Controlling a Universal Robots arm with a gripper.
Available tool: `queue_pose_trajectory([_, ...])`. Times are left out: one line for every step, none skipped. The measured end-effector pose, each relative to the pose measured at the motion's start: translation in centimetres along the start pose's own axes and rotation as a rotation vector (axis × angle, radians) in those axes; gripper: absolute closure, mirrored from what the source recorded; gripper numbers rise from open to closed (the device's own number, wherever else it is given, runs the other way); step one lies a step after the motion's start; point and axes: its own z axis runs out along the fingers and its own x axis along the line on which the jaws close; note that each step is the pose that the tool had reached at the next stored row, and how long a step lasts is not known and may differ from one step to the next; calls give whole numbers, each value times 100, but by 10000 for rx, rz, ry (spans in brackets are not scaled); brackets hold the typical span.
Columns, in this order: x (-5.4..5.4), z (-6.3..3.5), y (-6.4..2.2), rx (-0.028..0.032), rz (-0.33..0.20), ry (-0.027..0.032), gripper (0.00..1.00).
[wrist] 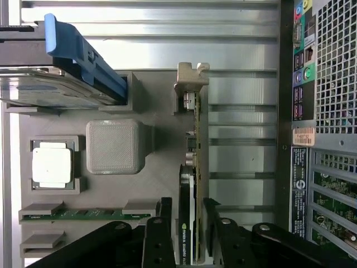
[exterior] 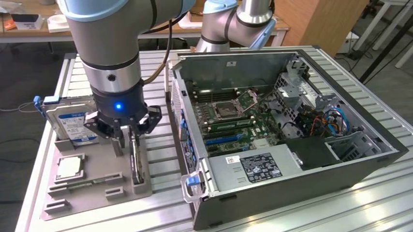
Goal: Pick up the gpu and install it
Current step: 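Pick up the gpu and move the gpu toward the slot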
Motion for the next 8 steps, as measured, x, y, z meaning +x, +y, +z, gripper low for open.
queue_pose_trajectory([0,0,0,0,0,0,65])
queue_pose_trajectory([0,0,0,0,0,0,59])
queue_pose_trajectory([0,1,0,0,0,0,59])
queue_pose_trajectory([0,1,0,0,0,0,53])
queue_pose_trajectory([0,1,0,0,0,0,47])
queue_pose_trajectory([0,2,0,0,0,0,47])
queue_pose_trajectory([0,2,0,0,0,0,47])
queue_pose_trajectory([0,2,0,1,0,0,41])
